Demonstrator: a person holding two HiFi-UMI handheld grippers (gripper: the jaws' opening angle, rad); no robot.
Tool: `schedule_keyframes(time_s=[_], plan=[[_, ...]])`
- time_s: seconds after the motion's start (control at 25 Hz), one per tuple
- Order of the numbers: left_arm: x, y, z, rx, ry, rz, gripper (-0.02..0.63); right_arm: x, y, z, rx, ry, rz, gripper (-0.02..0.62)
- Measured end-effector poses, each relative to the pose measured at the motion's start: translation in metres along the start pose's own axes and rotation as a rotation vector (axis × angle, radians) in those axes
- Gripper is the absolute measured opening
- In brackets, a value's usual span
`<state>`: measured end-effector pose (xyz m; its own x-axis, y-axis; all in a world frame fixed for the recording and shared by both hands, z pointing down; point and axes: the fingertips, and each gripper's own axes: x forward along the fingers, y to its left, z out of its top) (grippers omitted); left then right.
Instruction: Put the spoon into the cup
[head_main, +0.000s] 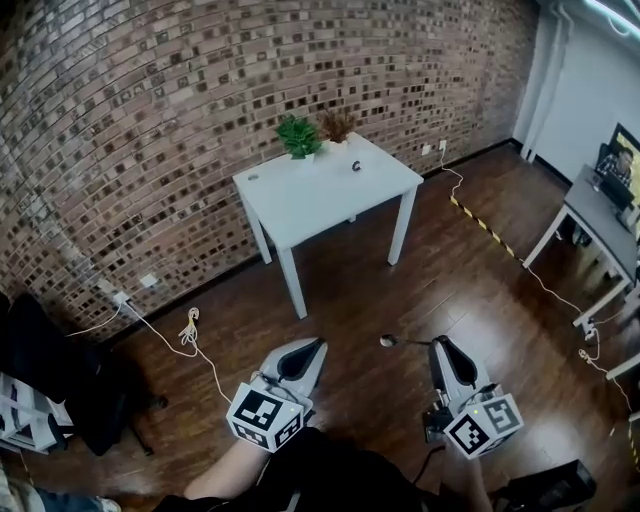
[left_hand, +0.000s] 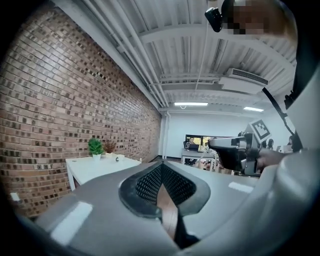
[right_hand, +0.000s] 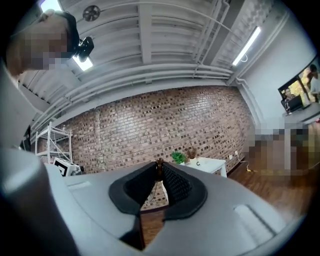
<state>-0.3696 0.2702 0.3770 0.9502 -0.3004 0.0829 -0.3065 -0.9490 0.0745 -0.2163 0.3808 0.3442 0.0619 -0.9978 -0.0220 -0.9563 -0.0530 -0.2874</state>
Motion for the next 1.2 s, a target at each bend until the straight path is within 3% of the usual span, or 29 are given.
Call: schedule_keyframes(time_s=[0.4,0.72,1.2], plan=[[0.079,0.033,0.001,0.001,0.005,-0.043,-0.006,0.057,-0.054,0.003,0.011,0.005,-0.02,0.051],[0.144,0.103,0.022,-0.02,-0.039,-0.074,-0.006,0.144,-0.082,0.023,-0.021,0.022,-0.056,0.051],[0.221,0.212,0.025,-0.063,-0.02,-0.107,-0.006,0.273,-0.115,0.038,-0.038,0.047,-0.093,0.049]])
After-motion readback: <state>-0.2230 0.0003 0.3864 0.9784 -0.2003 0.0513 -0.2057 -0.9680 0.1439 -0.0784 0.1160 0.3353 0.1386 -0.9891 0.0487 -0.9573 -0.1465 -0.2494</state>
